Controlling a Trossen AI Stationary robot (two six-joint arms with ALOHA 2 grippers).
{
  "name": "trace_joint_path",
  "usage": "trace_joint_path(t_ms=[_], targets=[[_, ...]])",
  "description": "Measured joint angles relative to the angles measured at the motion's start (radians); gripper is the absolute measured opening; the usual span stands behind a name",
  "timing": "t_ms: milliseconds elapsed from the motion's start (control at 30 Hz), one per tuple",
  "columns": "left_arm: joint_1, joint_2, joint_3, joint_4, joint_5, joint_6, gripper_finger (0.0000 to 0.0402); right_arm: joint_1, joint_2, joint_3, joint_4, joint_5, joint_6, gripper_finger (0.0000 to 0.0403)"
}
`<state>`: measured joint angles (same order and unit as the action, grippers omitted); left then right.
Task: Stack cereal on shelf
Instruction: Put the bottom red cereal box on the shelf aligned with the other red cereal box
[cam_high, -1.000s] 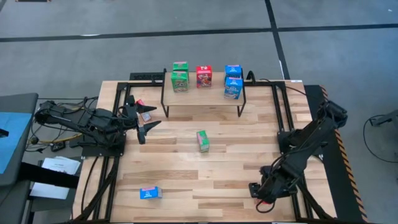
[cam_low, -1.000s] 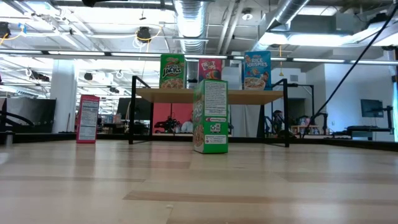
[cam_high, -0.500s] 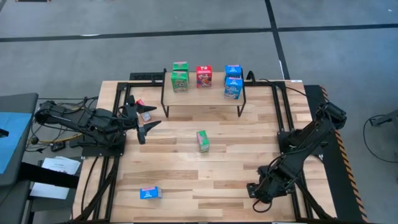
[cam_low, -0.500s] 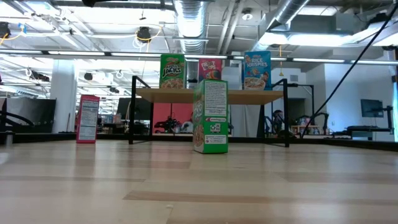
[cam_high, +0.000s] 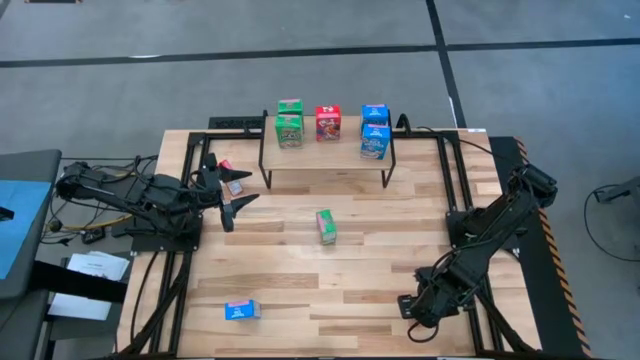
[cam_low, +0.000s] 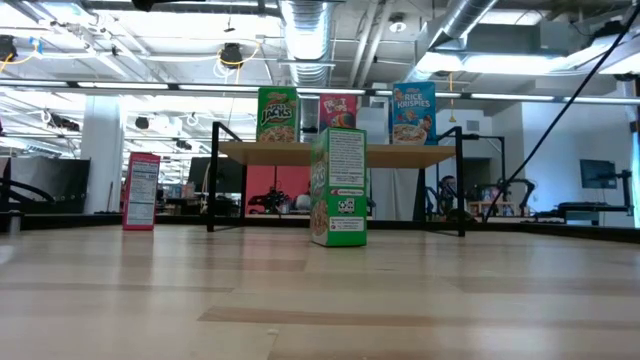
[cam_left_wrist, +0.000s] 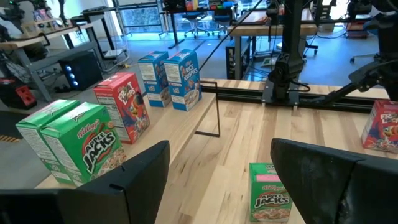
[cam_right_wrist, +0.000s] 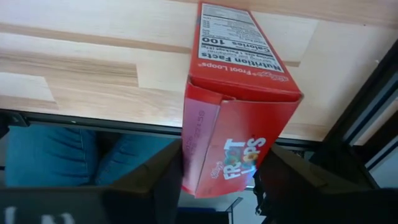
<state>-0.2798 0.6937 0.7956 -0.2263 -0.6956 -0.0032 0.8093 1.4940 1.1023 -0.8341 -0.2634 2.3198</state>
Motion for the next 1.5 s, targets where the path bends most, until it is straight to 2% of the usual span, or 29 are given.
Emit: trace_joint_path(t_ms=[433, 533, 667, 867, 1133, 1333, 1500], targets=[[-0.001, 0.0, 0.0, 0.0, 0.01, -0.005, 0.0278, -0.048, 0.0, 0.0, 0.008, 0.003, -0.117, 0.021], [0.0, 0.004, 0.0, 0.027, -0.029, -0.067, 0.0287, -0.084, 0.0, 0.0, 0.021, 0.004, -0.18, 0.021], [0.006, 0.007, 0.0, 0.056, -0.13, -0.049, 0.0293, -0.143, 0.0, 0.0, 0.053, 0.005, -0.288, 0.0211], [0.005, 0.006, 0.0, 0.063, -0.125, -0.046, 0.0293, -0.258, 0.0, 0.0, 0.127, 0.011, -0.492, 0.021], [0.005, 0.006, 0.0, 0.039, -0.125, -0.046, 0.0293, -0.444, 0.0, 0.0, 0.402, -0.001, -0.824, 0.0212], [0.005, 0.006, 0.0, 0.033, -0.126, -0.045, 0.0293, -0.548, 0.0, 0.0, 0.672, -0.09, -0.981, 0.0212], [0.005, 0.006, 0.0, 0.034, -0.128, -0.028, 0.0293, -0.627, 0.0, 0.0, 0.832, -0.15, -1.089, 0.0212]])
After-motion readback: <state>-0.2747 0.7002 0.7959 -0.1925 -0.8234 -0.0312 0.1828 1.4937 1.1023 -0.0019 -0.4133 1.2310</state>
